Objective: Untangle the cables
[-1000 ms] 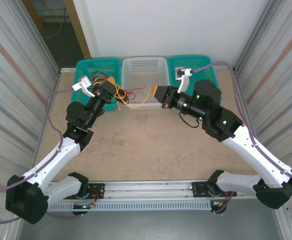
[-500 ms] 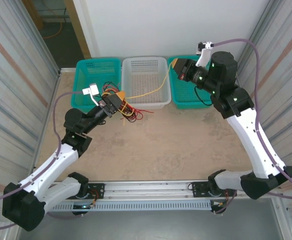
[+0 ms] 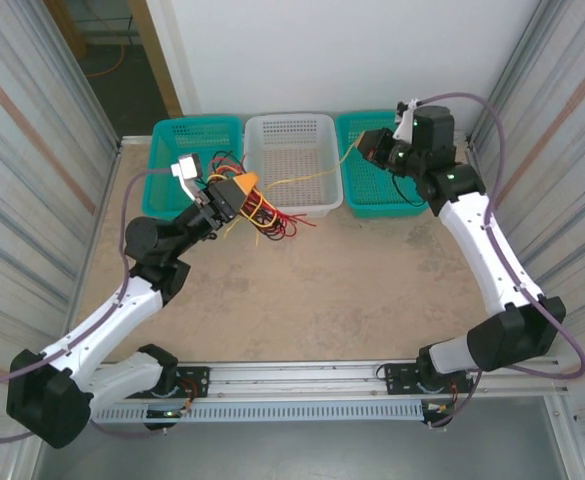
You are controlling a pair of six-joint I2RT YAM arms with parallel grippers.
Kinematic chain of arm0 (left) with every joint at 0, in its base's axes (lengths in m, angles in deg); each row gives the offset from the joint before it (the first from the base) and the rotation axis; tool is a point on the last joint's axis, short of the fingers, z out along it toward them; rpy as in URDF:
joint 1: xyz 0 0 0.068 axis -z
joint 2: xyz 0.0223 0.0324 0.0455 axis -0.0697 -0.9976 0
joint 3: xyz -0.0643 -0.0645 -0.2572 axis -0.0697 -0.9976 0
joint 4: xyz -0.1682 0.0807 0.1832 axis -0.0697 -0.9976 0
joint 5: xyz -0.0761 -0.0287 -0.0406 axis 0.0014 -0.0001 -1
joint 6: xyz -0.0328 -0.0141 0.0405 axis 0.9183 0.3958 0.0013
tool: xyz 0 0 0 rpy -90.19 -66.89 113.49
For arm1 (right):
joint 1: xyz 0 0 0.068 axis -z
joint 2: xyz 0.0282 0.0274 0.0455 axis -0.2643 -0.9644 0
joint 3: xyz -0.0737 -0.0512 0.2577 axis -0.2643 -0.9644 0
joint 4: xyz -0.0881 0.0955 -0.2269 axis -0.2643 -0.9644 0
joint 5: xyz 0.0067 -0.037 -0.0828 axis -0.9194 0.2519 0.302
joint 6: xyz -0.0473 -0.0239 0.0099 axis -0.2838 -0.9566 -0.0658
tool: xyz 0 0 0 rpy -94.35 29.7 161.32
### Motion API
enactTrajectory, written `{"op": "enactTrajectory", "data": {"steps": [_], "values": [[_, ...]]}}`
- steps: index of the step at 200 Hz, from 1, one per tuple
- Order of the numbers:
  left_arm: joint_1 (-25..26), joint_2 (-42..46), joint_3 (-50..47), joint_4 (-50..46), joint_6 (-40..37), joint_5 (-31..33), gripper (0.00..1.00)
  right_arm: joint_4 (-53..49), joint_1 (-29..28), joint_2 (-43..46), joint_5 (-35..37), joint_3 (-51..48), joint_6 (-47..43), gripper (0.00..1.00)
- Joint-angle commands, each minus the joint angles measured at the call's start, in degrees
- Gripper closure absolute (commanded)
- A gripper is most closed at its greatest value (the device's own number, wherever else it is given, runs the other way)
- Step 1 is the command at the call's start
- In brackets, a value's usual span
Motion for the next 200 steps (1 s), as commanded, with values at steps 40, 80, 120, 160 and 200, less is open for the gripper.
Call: {"op": "enactTrajectory", "data": {"steps": [40,80,120,160,200], "values": [[2.47,-2.52,13.45,10.71,3.21,5.00,1.00,13.95,-11.25,-5.19,2.41,-12.06,6.81,1.00],[0.72,-2.95,18.99,1.95,-8.67,13.22,1.00,23.78,-22.41,-7.40,3.17,-18.99,12.49,1.00],[-1.10,-3.44,22.33,-7.00,-22.54,22.07,1.00,24.35,-35.02,-3.15,7.90,-25.04,12.23,1.00],[-7.24,-6.13,22.00,-10.99,-24.76,31.30,1.00,15.56,-45.77,6.88,17.36,-24.73,5.61,1.00],[-15.14,-9.79,20.16,-12.54,-19.38,35.08,1.00,5.25,-53.57,12.95,23.39,-16.00,-5.02,1.00]]}}
